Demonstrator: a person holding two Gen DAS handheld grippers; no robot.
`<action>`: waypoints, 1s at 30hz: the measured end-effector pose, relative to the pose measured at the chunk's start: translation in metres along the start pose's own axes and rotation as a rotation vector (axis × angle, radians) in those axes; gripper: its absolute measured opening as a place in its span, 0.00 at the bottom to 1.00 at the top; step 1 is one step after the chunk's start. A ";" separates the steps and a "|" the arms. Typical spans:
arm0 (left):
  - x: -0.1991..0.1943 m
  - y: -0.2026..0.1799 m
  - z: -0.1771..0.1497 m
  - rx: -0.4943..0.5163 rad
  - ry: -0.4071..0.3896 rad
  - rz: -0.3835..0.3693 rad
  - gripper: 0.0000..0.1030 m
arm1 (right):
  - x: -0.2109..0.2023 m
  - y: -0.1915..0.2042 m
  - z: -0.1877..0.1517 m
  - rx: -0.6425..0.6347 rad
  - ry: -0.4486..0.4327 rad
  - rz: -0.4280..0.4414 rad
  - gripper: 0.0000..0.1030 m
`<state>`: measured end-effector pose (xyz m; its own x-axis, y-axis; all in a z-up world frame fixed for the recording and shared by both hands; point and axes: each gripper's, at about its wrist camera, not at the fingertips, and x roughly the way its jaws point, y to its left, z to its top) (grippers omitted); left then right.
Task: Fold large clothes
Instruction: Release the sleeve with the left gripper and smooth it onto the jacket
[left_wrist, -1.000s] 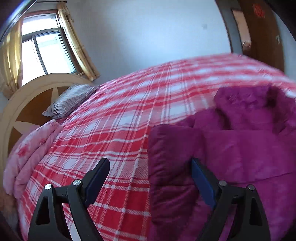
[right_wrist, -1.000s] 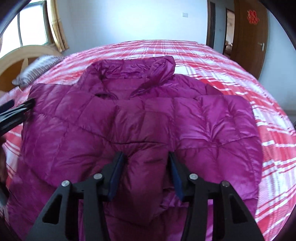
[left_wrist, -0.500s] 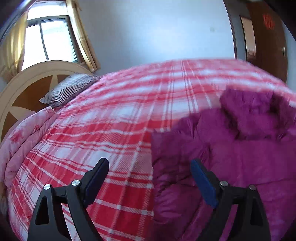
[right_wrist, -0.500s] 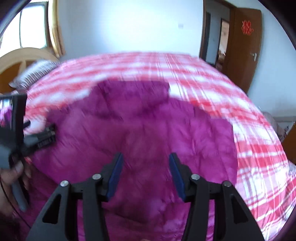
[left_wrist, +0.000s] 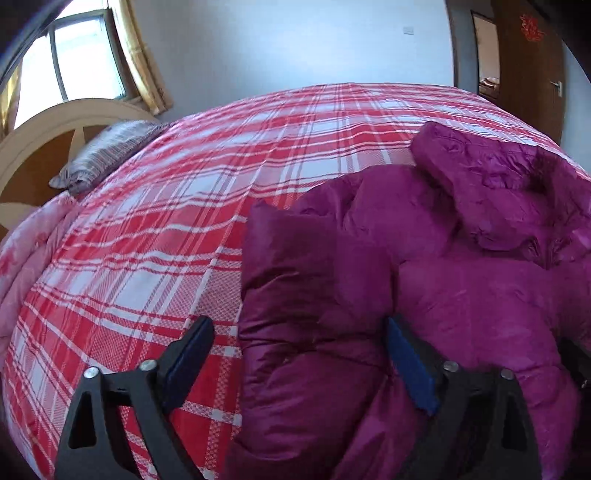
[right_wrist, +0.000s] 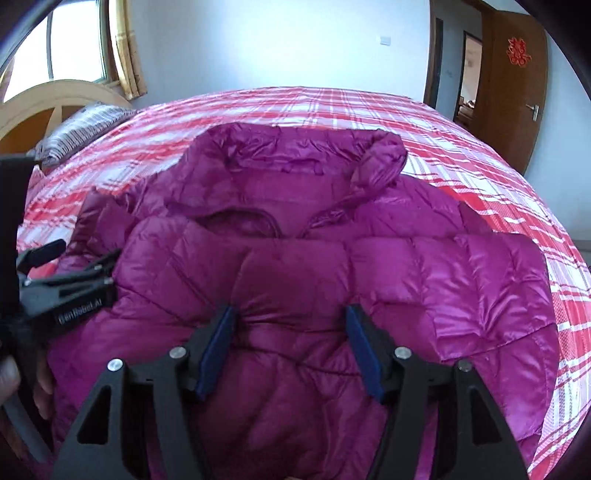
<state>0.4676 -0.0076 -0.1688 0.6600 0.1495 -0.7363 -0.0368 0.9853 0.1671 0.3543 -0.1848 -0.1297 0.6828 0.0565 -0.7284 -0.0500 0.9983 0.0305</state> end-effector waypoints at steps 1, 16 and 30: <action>0.003 0.003 0.000 -0.017 0.013 -0.012 0.96 | 0.003 0.001 0.000 -0.002 0.014 -0.007 0.63; -0.048 -0.029 0.012 0.026 -0.129 -0.019 0.96 | 0.011 0.001 -0.004 0.010 0.018 -0.012 0.64; 0.003 -0.013 -0.003 -0.043 0.014 -0.076 0.99 | 0.008 -0.002 -0.006 0.014 0.023 -0.007 0.64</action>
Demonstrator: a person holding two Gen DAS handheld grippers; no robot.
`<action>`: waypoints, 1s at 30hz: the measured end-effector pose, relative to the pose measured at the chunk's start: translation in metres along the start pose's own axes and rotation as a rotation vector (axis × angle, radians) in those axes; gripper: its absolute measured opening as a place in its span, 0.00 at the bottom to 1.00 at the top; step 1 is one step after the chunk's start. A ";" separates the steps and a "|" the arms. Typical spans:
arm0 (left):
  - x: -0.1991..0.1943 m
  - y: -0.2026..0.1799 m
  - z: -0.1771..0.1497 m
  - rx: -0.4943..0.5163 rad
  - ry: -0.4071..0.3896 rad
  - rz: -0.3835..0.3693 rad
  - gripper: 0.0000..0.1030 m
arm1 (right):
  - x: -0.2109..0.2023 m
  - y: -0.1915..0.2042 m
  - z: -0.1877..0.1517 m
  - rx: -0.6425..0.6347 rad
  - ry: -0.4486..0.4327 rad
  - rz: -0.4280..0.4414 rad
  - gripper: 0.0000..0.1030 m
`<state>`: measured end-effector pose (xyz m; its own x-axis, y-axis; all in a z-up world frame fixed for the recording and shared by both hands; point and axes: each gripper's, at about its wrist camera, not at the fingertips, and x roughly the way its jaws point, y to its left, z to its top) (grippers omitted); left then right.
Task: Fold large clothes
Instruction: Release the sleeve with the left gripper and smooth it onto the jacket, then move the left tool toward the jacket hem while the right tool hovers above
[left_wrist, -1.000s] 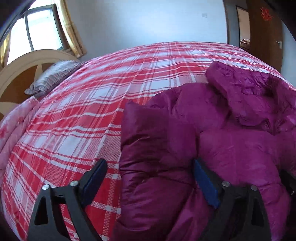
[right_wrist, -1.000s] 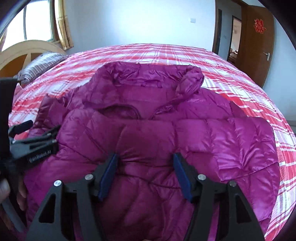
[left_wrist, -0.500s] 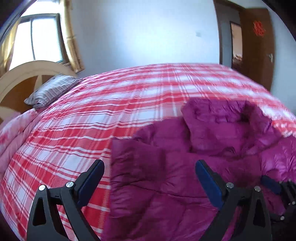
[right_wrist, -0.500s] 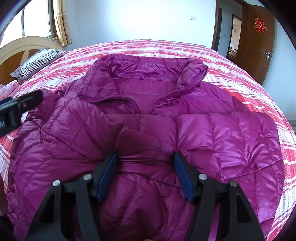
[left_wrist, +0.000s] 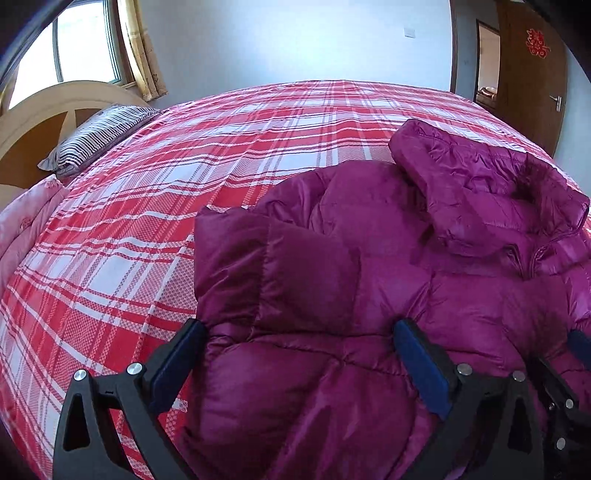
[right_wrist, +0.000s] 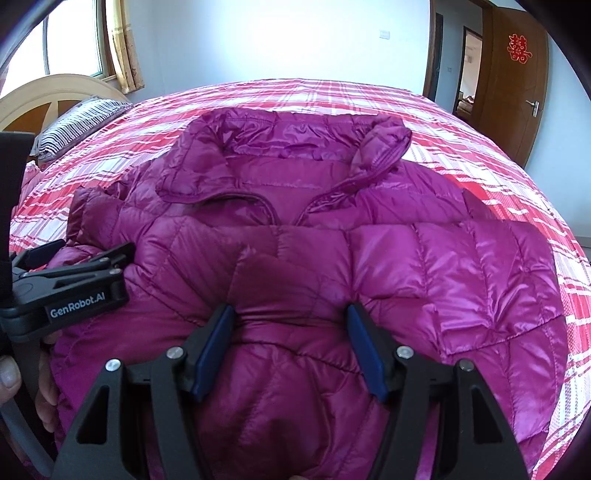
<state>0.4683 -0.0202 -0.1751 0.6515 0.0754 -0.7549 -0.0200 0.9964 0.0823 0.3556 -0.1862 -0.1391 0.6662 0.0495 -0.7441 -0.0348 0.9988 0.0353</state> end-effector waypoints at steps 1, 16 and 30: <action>0.000 0.001 0.000 -0.002 0.000 -0.003 0.99 | 0.000 0.000 0.000 -0.003 0.002 0.002 0.64; 0.003 0.000 -0.003 -0.010 0.008 -0.007 0.99 | -0.003 0.002 0.002 -0.022 0.024 -0.004 0.64; -0.003 0.012 -0.002 -0.056 0.007 -0.059 0.99 | -0.018 -0.010 -0.020 -0.032 -0.006 0.024 0.50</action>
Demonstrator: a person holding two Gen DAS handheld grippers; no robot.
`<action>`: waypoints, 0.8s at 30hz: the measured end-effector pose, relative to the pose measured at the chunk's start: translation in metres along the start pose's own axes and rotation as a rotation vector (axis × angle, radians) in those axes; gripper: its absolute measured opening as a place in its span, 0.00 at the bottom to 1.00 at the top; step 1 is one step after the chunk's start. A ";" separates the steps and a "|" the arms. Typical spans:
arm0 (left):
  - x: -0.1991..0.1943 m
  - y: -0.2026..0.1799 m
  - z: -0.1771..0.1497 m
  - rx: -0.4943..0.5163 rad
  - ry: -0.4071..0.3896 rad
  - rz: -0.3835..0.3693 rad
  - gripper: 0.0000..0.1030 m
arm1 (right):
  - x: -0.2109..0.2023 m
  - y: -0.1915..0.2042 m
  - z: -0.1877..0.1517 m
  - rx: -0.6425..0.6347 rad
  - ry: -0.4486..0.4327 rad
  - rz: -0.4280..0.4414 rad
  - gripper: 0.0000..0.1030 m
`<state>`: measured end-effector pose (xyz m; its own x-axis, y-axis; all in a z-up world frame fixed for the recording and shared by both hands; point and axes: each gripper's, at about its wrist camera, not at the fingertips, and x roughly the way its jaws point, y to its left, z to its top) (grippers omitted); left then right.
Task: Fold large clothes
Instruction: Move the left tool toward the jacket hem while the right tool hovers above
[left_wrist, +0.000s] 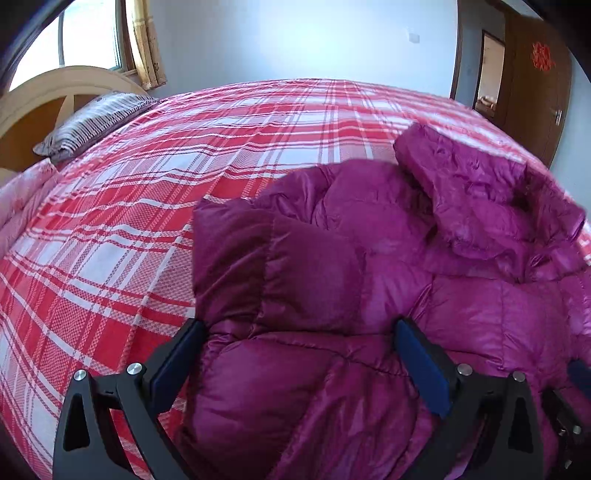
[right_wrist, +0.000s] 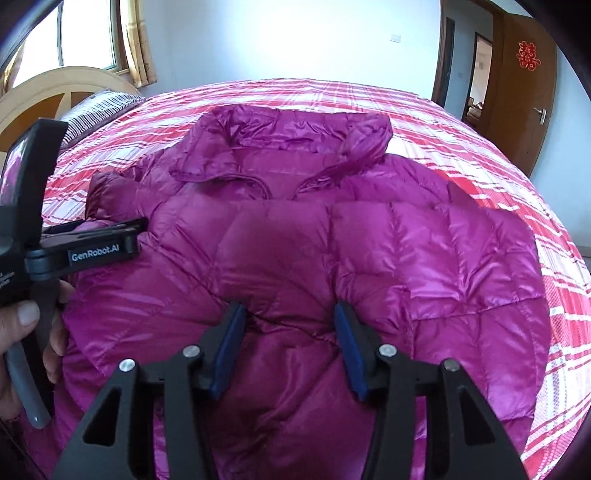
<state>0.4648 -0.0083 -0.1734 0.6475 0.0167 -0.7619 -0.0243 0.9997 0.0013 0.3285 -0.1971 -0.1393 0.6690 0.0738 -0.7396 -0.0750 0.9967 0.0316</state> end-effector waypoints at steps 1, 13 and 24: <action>-0.007 0.006 0.000 -0.006 -0.008 -0.006 0.99 | 0.000 -0.001 -0.001 0.006 -0.004 0.005 0.50; 0.006 0.041 0.001 -0.033 0.042 0.054 0.99 | -0.001 0.003 -0.004 -0.008 -0.020 -0.014 0.52; -0.069 0.020 0.026 -0.056 -0.278 -0.009 0.99 | -0.010 0.006 -0.011 -0.025 -0.030 -0.033 0.53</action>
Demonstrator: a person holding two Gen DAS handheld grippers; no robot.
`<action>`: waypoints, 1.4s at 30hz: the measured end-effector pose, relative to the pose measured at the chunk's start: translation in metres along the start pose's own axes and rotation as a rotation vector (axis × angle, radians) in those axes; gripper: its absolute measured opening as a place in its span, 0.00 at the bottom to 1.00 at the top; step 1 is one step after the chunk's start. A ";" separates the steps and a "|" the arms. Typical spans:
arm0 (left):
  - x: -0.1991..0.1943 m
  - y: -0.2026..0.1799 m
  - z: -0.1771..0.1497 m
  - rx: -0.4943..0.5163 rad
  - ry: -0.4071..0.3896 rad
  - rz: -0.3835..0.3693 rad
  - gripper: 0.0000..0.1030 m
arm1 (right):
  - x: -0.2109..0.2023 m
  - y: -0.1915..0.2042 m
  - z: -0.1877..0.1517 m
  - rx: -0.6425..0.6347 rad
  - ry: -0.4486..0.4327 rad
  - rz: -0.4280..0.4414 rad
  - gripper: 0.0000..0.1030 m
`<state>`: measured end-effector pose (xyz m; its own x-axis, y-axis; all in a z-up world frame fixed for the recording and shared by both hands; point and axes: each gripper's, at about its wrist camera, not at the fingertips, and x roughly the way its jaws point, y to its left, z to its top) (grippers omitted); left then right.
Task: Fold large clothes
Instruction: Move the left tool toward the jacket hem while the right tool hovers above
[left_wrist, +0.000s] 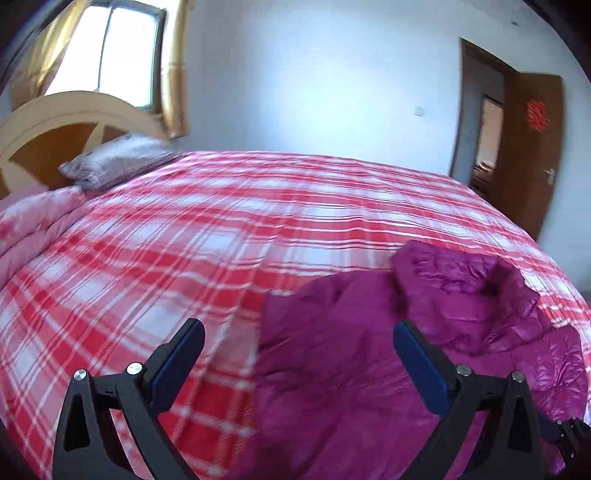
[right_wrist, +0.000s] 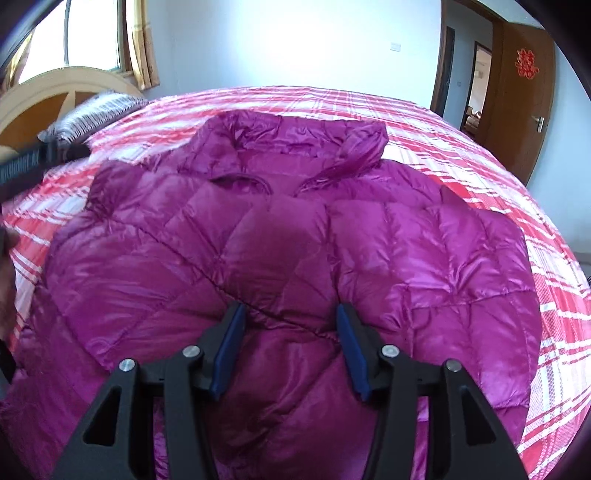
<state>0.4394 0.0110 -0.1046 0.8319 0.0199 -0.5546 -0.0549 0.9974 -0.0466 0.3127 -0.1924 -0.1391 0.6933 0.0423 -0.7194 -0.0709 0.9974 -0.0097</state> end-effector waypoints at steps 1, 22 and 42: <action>0.012 -0.006 0.001 0.014 0.010 0.028 0.99 | 0.000 0.001 0.000 -0.004 -0.004 -0.005 0.53; 0.079 0.041 -0.020 -0.145 0.281 0.141 0.99 | -0.025 0.003 0.017 0.005 -0.084 -0.006 0.58; 0.098 -0.079 0.060 0.102 0.178 -0.053 0.99 | 0.007 -0.003 0.004 0.014 -0.014 0.047 0.60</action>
<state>0.5583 -0.0616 -0.1059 0.7212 -0.0365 -0.6918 0.0498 0.9988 -0.0007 0.3206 -0.1952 -0.1414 0.6997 0.0896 -0.7088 -0.0934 0.9951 0.0335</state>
